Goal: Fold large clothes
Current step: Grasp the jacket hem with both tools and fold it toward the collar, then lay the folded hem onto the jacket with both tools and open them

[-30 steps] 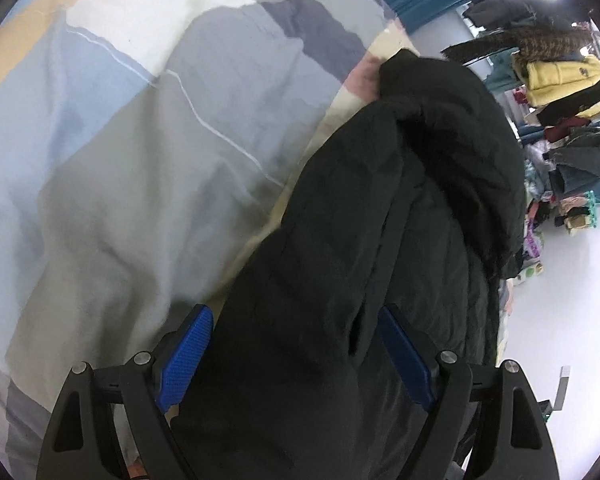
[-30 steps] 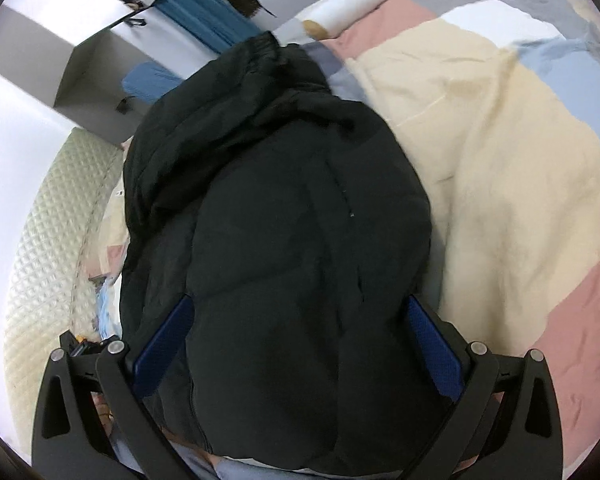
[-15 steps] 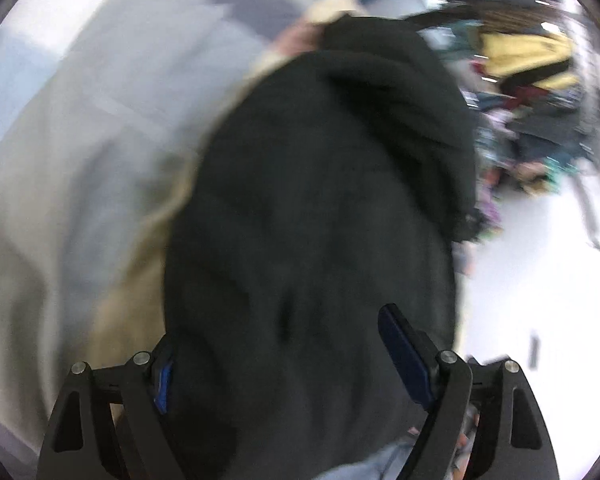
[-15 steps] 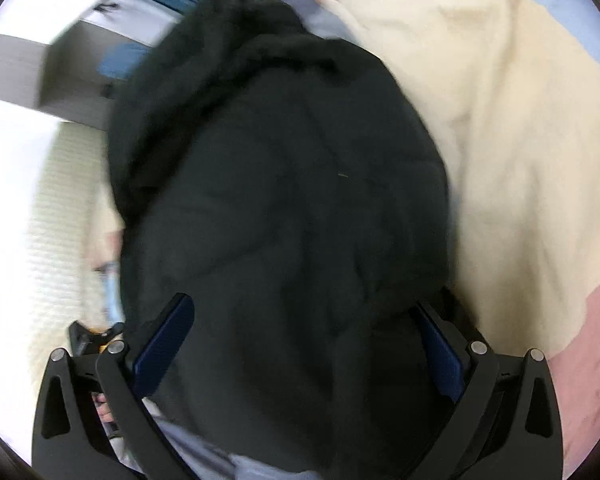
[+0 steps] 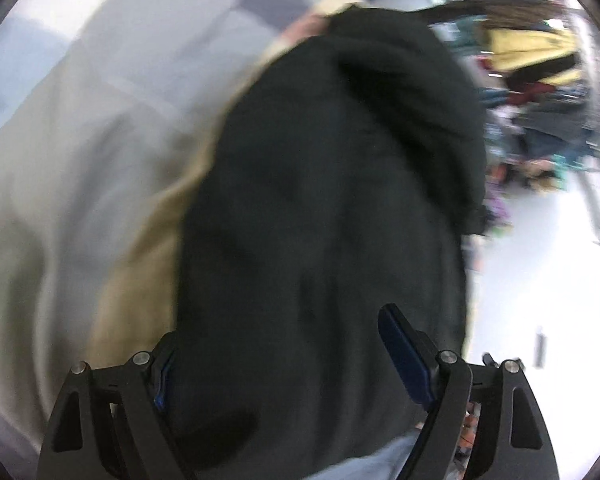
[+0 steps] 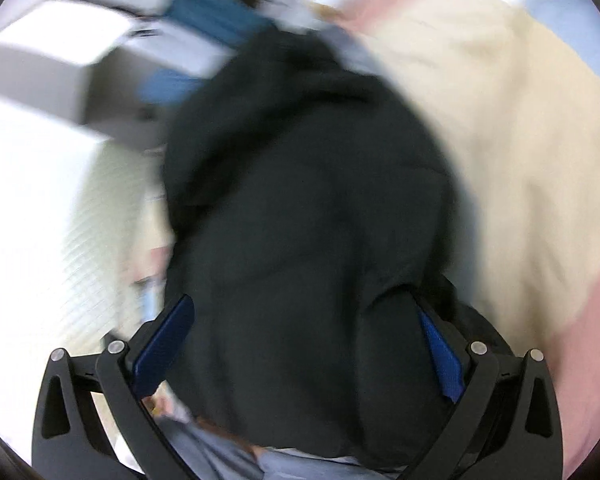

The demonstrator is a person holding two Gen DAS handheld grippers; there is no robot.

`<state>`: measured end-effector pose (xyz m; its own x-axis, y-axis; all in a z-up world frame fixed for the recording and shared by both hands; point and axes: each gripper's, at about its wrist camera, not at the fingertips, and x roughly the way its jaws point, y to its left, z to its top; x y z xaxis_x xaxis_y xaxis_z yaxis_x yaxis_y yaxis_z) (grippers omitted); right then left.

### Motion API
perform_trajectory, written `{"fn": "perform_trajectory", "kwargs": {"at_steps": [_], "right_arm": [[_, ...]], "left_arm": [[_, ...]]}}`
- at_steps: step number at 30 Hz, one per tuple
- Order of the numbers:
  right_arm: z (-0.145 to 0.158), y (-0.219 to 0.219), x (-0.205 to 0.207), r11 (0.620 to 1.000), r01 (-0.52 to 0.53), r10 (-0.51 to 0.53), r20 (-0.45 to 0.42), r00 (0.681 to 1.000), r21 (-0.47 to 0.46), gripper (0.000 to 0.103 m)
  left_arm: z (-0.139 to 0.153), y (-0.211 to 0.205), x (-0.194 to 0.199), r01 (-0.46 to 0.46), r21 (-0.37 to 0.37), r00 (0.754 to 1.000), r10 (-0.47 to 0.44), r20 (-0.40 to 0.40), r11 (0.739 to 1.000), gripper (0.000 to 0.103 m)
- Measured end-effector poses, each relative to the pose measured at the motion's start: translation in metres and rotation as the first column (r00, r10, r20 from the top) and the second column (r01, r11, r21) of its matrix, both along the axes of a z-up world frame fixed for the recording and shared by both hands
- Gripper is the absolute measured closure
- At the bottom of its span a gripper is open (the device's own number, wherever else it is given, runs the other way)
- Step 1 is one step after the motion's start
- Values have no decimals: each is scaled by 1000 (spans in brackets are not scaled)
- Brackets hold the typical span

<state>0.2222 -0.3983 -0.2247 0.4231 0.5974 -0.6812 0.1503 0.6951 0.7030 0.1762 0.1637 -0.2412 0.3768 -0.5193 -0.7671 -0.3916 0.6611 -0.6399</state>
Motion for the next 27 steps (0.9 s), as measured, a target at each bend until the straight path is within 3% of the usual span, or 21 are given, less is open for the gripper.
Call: {"fn": "perform_trajectory", "kwargs": {"at_steps": [1,4,7,9,11,15,17,19,21,22,23,27], "right_arm": [[-12,-3,2,999,23,-25,-65,998,-29,0],[-29,-11,8,997,73,-77,-138,987,-30,0],[-37,-6,12,996,54,-67,-188,980,-73,0],[-35,-1,12,998,23,-34,-198,980,-59,0],[-32,1,9,1000,-1,-2,-181,983,-18,0],[-4,12,-1,996,-69,72,-47,996,57,1],[8,16,-9,995,-90,90,-1,996,41,4],[7,20,-9,996,-85,85,-21,996,-9,20],[0,21,-8,994,-66,60,-72,996,-83,56],[-2,22,-5,990,-55,43,-98,994,-128,67],[-2,23,-3,984,-51,31,-114,993,-170,86],[12,22,-8,972,-54,36,-85,996,-228,97]], "left_arm": [[-6,2,0,-23,13,999,23,-40,1000,19],[-19,8,-1,-69,36,990,73,-117,997,19],[-19,0,3,-43,21,993,45,-111,999,19],[-18,-7,5,-5,-40,997,2,-76,999,19],[-9,-20,6,53,-76,999,-53,-7,996,19],[11,-34,6,114,-113,989,-101,110,987,22],[11,-36,7,111,-103,990,-101,96,988,33],[3,-33,7,86,-104,995,-80,61,991,54],[-2,-29,7,59,-94,998,-57,30,994,69],[-3,-28,5,49,-93,999,-47,24,994,75],[0,-26,4,40,-100,999,-37,27,994,78],[14,-18,-11,43,-123,995,-32,92,992,91]]}}
